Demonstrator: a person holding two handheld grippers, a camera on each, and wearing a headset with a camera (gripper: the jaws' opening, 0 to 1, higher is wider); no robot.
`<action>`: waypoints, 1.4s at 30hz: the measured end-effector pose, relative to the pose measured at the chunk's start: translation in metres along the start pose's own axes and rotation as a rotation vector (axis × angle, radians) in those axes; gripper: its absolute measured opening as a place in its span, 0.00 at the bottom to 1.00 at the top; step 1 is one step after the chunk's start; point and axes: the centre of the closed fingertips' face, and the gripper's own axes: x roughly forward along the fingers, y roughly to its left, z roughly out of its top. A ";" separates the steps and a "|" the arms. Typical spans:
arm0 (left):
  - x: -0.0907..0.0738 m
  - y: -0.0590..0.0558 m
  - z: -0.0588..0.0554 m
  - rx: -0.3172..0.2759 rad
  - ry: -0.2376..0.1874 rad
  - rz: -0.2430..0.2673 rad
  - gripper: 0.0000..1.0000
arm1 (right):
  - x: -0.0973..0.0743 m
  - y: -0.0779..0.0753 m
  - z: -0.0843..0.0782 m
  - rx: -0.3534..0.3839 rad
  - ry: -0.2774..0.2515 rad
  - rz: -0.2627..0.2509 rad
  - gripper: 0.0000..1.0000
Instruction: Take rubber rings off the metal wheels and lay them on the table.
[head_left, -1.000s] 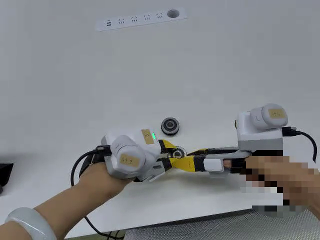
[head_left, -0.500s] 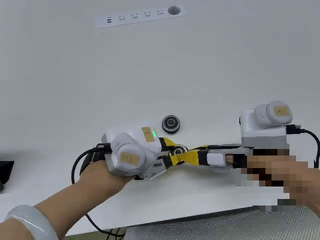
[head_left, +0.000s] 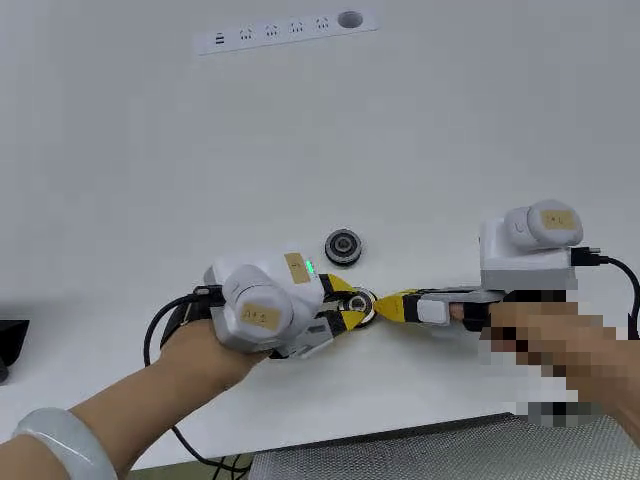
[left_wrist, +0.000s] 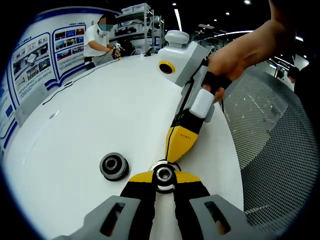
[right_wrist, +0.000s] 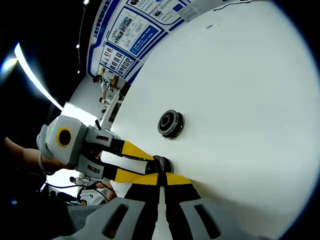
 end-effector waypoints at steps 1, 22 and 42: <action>0.000 0.000 0.000 0.000 0.000 0.000 0.13 | 0.000 0.000 0.000 0.000 -0.001 -0.001 0.04; 0.000 0.000 0.000 0.003 0.007 0.001 0.13 | 0.001 0.007 0.004 -0.027 -0.026 0.003 0.02; 0.000 0.000 0.000 0.006 0.011 0.007 0.13 | 0.003 0.023 0.012 -0.015 -0.058 0.042 0.02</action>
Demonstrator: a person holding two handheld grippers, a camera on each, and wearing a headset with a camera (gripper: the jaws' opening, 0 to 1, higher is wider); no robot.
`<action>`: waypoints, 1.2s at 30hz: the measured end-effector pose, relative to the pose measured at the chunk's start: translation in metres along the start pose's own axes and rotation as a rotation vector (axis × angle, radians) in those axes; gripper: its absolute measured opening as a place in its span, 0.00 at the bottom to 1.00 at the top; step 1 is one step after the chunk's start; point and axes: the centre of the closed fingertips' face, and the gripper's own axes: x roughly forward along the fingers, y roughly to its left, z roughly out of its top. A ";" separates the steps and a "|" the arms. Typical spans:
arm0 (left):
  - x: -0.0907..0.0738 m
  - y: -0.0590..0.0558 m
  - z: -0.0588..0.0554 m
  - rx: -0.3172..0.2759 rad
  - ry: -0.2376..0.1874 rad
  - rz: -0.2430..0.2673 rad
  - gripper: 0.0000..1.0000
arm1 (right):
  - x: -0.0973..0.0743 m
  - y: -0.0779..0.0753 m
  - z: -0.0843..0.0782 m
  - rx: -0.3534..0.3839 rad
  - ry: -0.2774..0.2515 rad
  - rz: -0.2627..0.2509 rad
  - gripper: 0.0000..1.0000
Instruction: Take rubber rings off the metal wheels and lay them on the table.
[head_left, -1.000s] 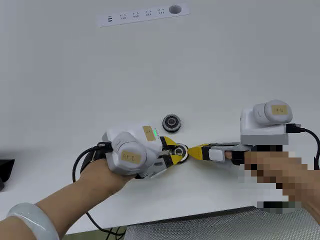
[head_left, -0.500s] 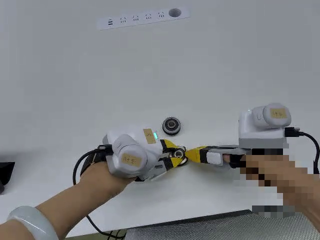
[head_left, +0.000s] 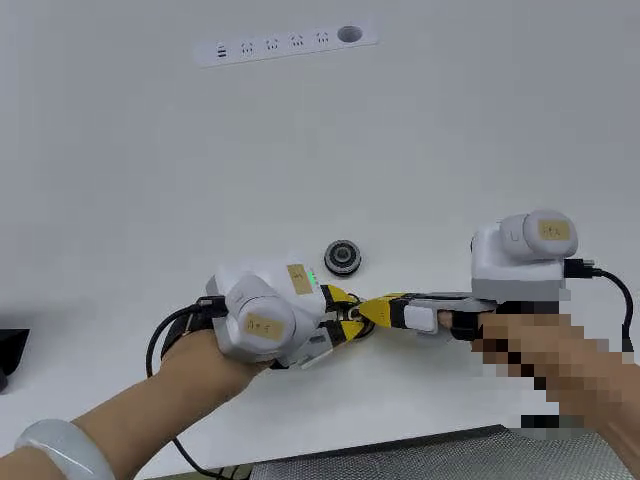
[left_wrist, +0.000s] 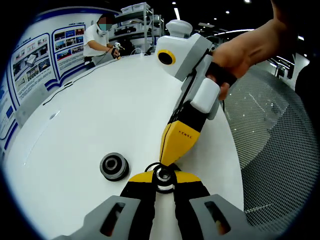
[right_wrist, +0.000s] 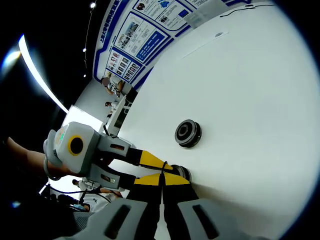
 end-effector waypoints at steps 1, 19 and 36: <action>0.000 0.000 0.000 -0.001 0.000 0.000 0.13 | 0.000 -0.001 0.000 -0.002 0.001 -0.004 0.02; -0.007 0.001 0.003 -0.005 -0.044 0.011 0.20 | -0.002 -0.011 -0.003 0.011 0.002 -0.041 0.02; -0.017 0.004 -0.005 -0.021 -0.067 0.052 0.42 | -0.004 -0.003 -0.004 0.018 -0.007 -0.019 0.02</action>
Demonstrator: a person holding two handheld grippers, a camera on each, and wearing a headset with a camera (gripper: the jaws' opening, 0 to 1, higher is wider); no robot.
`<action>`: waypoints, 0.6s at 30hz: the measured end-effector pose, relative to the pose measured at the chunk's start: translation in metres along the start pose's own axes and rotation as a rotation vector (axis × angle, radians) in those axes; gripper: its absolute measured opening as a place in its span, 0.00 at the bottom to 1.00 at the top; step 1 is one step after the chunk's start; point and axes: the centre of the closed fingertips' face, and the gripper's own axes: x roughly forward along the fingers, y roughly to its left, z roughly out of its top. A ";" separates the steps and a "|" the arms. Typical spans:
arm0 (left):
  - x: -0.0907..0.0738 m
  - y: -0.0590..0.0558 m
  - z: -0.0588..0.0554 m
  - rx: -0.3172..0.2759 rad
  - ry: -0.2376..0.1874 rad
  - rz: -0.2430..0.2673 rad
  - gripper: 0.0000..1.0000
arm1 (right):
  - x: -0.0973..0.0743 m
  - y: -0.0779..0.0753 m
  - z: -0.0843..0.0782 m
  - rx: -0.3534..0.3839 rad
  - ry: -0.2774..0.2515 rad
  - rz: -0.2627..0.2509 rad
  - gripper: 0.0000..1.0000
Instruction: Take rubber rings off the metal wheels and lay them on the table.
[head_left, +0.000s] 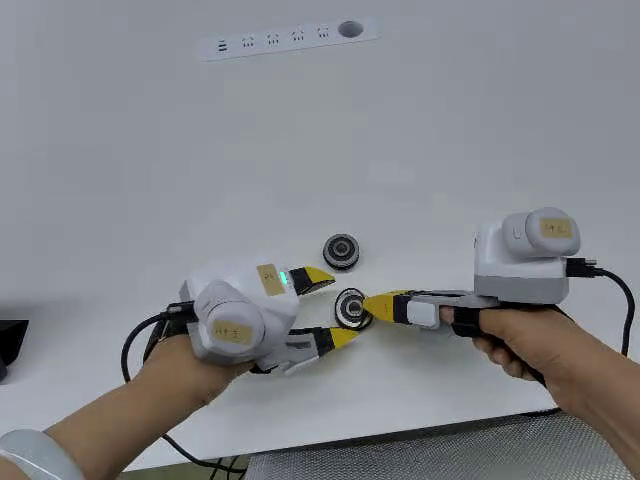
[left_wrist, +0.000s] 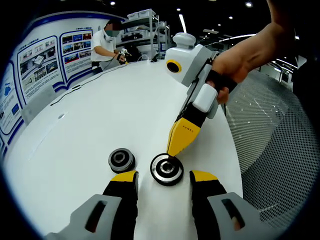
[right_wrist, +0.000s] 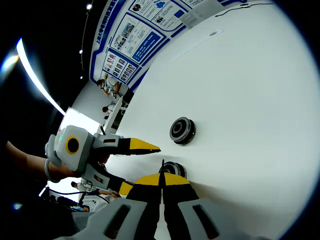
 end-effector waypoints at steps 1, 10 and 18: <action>-0.001 0.000 -0.002 -0.003 0.001 0.003 0.44 | 0.000 0.001 0.000 0.000 -0.002 0.002 0.02; -0.011 0.004 -0.013 -0.046 0.004 0.039 0.54 | -0.005 0.012 0.005 0.026 -0.039 0.037 0.02; -0.020 0.005 -0.024 -0.072 0.013 0.063 0.59 | -0.023 0.007 0.017 0.059 -0.111 0.026 0.02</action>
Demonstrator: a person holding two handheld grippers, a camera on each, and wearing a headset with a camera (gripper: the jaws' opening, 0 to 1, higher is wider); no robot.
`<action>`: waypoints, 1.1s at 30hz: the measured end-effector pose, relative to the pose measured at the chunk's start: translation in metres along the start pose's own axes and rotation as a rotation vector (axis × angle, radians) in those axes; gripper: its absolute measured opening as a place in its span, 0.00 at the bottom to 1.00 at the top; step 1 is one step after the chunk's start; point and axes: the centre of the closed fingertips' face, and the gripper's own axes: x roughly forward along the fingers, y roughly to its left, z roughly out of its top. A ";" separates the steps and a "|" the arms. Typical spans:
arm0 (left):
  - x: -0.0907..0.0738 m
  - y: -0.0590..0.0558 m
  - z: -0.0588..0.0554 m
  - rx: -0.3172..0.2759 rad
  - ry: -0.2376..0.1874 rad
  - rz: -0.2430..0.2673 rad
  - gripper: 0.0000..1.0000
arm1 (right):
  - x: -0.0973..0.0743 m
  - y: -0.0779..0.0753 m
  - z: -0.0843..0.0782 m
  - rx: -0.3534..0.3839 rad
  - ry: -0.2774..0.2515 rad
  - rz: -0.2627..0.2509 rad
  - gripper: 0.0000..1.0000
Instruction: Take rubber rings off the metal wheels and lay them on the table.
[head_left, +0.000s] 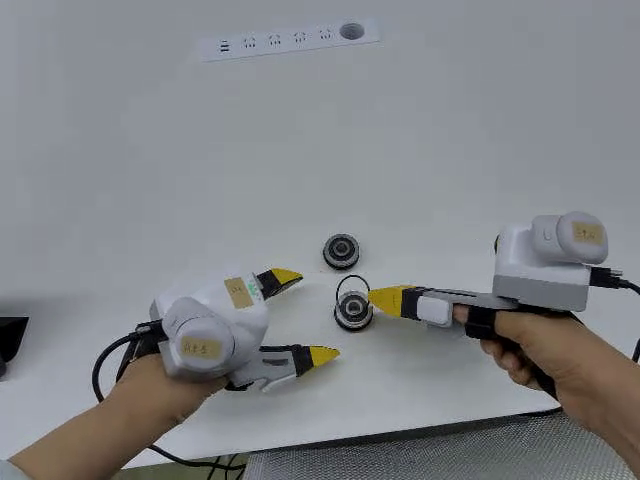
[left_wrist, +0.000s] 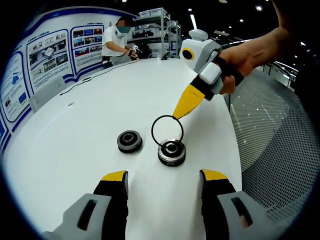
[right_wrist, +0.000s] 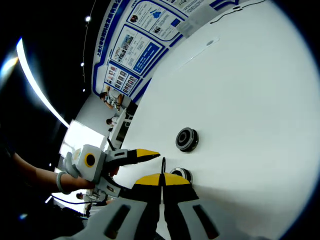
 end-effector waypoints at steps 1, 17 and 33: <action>-0.001 0.001 -0.001 -0.008 0.000 0.006 0.60 | -0.003 -0.003 0.002 0.010 -0.011 -0.007 0.02; -0.005 0.001 -0.005 -0.043 0.001 0.019 0.58 | -0.035 -0.047 0.018 0.084 -0.113 -0.134 0.02; -0.006 0.001 -0.006 -0.047 0.005 0.016 0.56 | -0.031 -0.070 0.010 -0.034 -0.055 -0.257 0.07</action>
